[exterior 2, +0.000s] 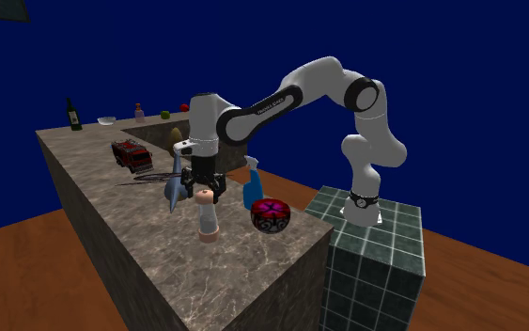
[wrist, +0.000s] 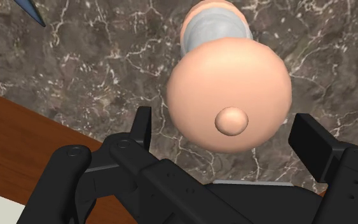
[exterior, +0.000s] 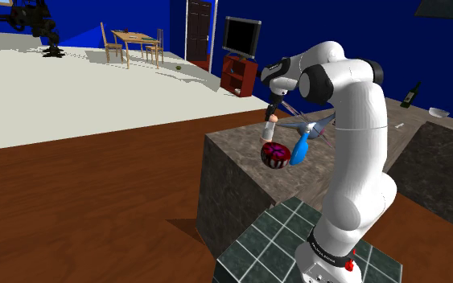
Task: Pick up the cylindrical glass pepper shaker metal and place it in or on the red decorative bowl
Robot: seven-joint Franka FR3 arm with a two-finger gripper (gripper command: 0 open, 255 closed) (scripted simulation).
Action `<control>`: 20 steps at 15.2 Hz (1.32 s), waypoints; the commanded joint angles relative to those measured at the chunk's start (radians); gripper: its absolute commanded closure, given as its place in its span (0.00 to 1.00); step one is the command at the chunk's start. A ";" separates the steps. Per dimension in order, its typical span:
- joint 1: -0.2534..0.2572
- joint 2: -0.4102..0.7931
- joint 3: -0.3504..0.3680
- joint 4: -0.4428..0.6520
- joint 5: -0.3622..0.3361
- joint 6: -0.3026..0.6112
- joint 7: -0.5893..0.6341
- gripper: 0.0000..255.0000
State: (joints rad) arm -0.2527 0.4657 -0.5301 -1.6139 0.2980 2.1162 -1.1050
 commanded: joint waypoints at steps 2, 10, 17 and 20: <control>0.000 0.000 0.000 0.000 0.000 0.000 0.000 0.00; 0.000 0.000 0.000 0.000 0.000 0.000 0.000 1.00; 0.002 -0.021 -0.008 0.038 -0.016 -0.056 0.012 1.00; 0.002 -0.031 -0.013 0.064 -0.024 -0.091 0.018 1.00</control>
State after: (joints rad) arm -0.2488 0.4341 -0.5420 -1.5627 0.2753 2.0381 -1.0887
